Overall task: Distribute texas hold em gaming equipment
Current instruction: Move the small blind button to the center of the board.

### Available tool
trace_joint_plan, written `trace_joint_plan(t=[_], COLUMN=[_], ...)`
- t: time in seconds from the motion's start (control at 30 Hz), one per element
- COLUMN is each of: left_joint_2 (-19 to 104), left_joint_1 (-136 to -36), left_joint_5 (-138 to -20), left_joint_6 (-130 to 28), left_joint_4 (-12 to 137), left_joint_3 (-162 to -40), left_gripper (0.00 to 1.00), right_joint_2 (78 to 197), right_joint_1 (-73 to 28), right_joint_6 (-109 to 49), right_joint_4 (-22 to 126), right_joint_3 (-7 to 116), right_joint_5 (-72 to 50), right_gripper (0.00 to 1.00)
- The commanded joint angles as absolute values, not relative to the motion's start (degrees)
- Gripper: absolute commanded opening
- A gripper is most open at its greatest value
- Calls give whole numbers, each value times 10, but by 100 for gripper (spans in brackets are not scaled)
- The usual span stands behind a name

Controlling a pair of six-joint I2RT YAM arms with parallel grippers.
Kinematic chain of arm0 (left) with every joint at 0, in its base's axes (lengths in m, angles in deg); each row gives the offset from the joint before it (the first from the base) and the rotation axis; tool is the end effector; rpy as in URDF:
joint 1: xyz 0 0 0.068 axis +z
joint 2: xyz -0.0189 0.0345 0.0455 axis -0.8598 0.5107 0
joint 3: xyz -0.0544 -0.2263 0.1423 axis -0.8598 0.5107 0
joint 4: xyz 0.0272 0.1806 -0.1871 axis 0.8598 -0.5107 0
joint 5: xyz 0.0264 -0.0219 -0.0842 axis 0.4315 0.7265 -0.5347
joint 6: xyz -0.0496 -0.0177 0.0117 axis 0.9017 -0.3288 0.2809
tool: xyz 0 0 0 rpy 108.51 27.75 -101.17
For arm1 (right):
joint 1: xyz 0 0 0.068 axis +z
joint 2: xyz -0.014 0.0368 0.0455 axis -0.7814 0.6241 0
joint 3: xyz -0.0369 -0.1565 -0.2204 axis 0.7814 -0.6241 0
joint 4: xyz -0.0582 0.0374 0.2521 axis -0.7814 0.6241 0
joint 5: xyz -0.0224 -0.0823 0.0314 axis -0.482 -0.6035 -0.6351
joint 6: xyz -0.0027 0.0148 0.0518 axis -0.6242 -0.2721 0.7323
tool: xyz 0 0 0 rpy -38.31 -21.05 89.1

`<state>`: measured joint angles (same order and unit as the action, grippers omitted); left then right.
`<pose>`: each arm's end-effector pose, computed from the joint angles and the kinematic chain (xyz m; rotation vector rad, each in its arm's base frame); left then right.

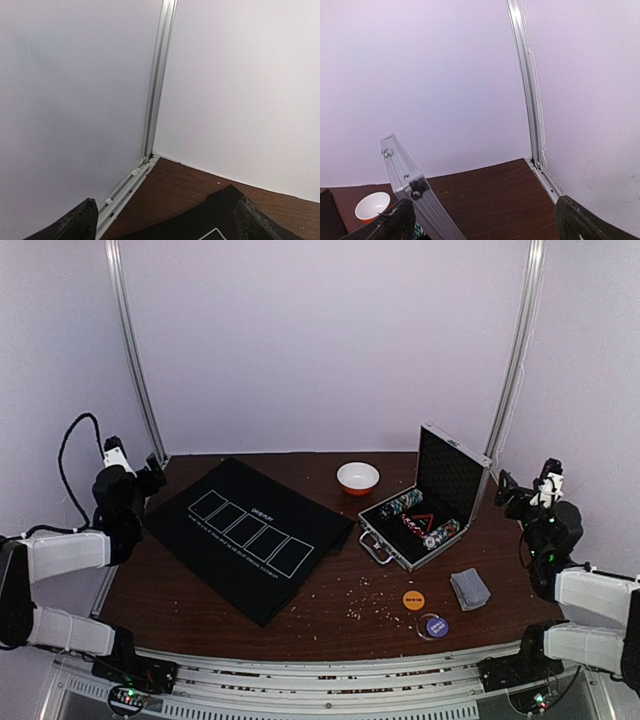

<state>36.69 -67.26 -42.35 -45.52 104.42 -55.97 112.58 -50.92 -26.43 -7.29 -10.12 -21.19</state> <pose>0.2534 -0.0184 0.2422 -0.5082 1.4642 0.0311 0.1946 0.0000 0.2286 0.1563 1.3184 0.1332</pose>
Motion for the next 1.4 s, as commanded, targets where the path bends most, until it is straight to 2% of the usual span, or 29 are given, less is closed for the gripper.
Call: trace_joint_plan(t=[0.0,0.13,0.3,0.47,0.53,0.63,0.77,1.0,1.17,1.37], left_joint_2=[338,336,358,392,408,428,447,448,450,452], left_joint_1=[-717,-745,-793,-867,-890,-913,-916,-917,-916,-917], left_joint_5=[-470,-596,-763,-807,-811,-802,-791,-765,-765,-768], left_joint_6=[-365,-345,-407,-510,-537,-564,-579,-582,-584,-588], left_joint_4=[844,719,566,416,375,343,327,333,347,361], left_joint_3=[-676,-778,-887,-972,-985,-982,-977,-970,-947,-932], left_gripper=[98,98,98,98,98,98,98,98,98,98], right_joint_2=[1028,955,938,1011,1030,1050,1110,1268,1350,1365], right_joint_1=[-512,-514,-513,-503,-477,-390,-266,-76,21,59], right_joint_6=[-211,-193,-183,-150,-148,-179,-213,-117,-9,76], right_joint_4=[127,196,274,369,408,500,695,963,1078,1087], right_joint_3=[-51,-25,58,176,207,251,317,368,366,290], right_joint_5=[-254,-220,-62,131,161,105,-45,-230,-251,-219], right_gripper=[100,100,100,100,97,96,93,93,99,100])
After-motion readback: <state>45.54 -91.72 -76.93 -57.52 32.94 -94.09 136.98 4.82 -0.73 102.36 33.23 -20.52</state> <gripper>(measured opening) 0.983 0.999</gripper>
